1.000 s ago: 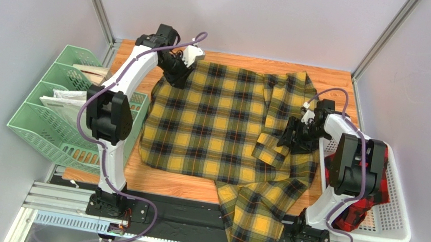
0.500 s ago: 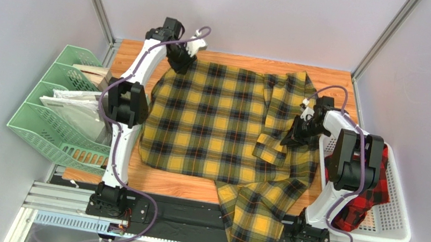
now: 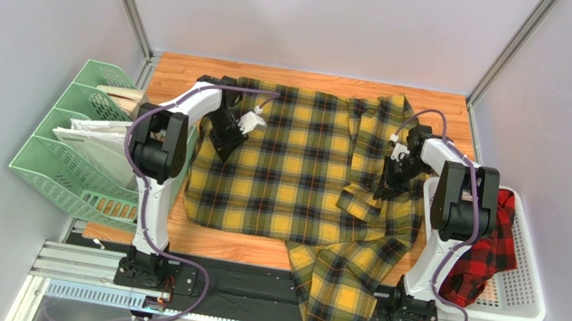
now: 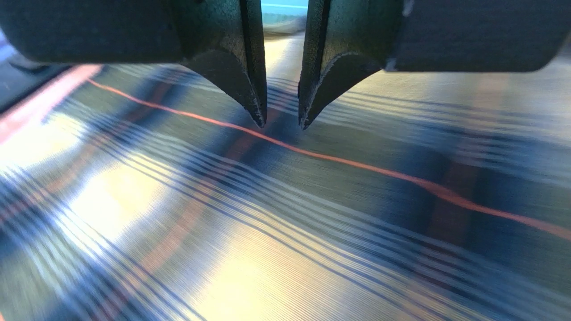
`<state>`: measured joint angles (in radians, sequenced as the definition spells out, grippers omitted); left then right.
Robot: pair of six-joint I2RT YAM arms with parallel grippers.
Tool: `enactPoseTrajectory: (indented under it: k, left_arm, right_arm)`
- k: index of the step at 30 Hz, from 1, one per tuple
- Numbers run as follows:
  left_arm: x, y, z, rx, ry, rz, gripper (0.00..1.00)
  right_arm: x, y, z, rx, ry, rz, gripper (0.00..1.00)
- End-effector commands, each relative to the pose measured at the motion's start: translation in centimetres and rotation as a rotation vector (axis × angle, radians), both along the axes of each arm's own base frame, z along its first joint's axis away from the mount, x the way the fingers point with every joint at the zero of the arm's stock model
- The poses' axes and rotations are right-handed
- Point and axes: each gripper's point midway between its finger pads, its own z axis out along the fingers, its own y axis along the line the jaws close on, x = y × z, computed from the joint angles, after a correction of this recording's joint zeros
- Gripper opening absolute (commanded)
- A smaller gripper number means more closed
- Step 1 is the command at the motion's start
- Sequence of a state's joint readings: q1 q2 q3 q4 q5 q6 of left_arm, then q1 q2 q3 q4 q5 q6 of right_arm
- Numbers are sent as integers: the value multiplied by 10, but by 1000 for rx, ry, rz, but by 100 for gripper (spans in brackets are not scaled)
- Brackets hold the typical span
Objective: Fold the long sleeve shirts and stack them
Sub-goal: Fold the shirt
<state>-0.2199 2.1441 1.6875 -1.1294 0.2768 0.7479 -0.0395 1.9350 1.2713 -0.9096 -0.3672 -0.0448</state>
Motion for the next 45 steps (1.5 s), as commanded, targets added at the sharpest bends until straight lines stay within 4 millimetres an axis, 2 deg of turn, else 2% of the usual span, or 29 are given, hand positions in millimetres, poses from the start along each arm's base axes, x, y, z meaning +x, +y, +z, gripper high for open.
enactPoseTrajectory:
  k: [1, 3, 7, 8, 11, 12, 13, 14, 15, 17, 18, 19, 21, 22, 23, 24, 25, 26, 27, 29, 30, 34, 36, 43, 45]
  left_arm:
    - [-47, 4, 4, 25, 66, -76, 30]
    - [-67, 5, 3, 30, 96, -95, 29]
    - [-86, 2, 12, 1, 163, -104, 28]
    - [-87, 0, 16, -12, 172, -114, 28]
    - [-65, -20, 47, -126, 124, -110, 29]
    - [-37, -36, 70, -205, 38, -112, 31]
    - [-18, -39, 82, -242, -20, -101, 34]
    - [3, -43, 93, -267, -80, -86, 36]
    - [40, -50, 112, -295, -180, -53, 42]
    - [82, -50, 127, -311, -291, -35, 48]
    - [114, -48, 134, -301, -367, -14, 50]
    - [135, -48, 136, -298, -428, -2, 52]
    - [179, -43, 135, -274, -550, 39, 60]
    - [190, -41, 133, -264, -584, 54, 62]
    - [200, -36, 122, -240, -599, 75, 64]
    - [219, -37, 127, -253, -676, 93, 64]
    - [228, -36, 126, -256, -704, 111, 64]
    - [236, -31, 115, -237, -721, 137, 64]
    - [252, -30, 121, -258, -783, 165, 64]
    - [268, -28, 116, -276, -821, 192, 63]
    - [279, -26, 120, -294, -862, 205, 63]
    - [300, -26, 117, -305, -918, 200, 60]
    - [305, -28, 109, -298, -928, 165, 58]
    - [301, -20, 67, -178, -919, -43, 55]
    - [300, -19, 63, -164, -920, -95, 54]
  right_arm:
    - [-20, -17, -6, -91, 67, 123, 0]
    - [-33, -14, 0, -83, 85, 178, 0]
    - [-50, -12, 7, -79, 97, 243, 0]
    - [-52, -12, 10, -73, 106, 248, 0]
    - [-35, -8, 29, -54, 40, 258, 0]
    - [-29, -2, 37, -20, 16, 259, 0]
    - [-15, 2, 52, -6, -37, 261, 0]
    - [-12, 5, 60, 14, -50, 259, 0]
    - [-8, 12, 69, 55, -73, 258, 0]
    - [1, 17, 87, 81, -122, 263, 0]
    - [2, 20, 92, 96, -134, 263, 0]
    - [5, 21, 98, 101, -153, 270, 0]
    - [6, 23, 104, 111, -174, 276, 0]
    - [6, 23, 106, 113, -183, 280, 0]
    - [7, 24, 110, 117, -194, 281, 0]
    - [7, 25, 112, 124, -202, 283, 0]
    - [5, 26, 115, 129, -207, 284, 0]
    - [5, 28, 119, 138, -222, 290, 0]
    - [5, 28, 120, 140, -226, 293, 0]
    - [4, 29, 122, 143, -234, 303, 0]
    - [4, 29, 122, 145, -233, 307, 0]
    - [3, 28, 122, 142, -232, 313, 0]
    - [2, 27, 121, 138, -227, 314, 0]
    - [1, 28, 127, 142, -246, 329, 0]
    - [1, 27, 127, 138, -242, 329, 0]
